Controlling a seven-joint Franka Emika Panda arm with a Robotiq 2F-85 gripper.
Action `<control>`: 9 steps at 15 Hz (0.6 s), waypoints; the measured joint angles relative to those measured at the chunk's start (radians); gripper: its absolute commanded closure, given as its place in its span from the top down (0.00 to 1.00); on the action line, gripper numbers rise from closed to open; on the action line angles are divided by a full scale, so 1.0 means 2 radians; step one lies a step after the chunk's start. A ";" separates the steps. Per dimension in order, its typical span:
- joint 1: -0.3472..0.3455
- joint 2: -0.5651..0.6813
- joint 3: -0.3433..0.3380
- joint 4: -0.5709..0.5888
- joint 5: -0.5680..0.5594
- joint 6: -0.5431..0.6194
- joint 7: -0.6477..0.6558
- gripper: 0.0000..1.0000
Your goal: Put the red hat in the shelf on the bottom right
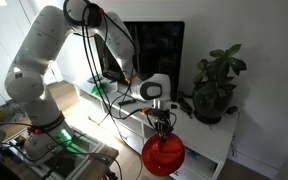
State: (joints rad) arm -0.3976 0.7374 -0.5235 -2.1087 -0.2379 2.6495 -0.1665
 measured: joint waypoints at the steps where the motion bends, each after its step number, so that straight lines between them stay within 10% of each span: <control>1: -0.004 0.004 0.001 0.000 0.000 0.000 0.000 0.02; 9: -0.064 0.081 0.034 0.032 0.003 0.029 0.000 0.02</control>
State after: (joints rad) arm -0.5256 0.9003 -0.4556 -2.0453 -0.2321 2.7079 -0.1675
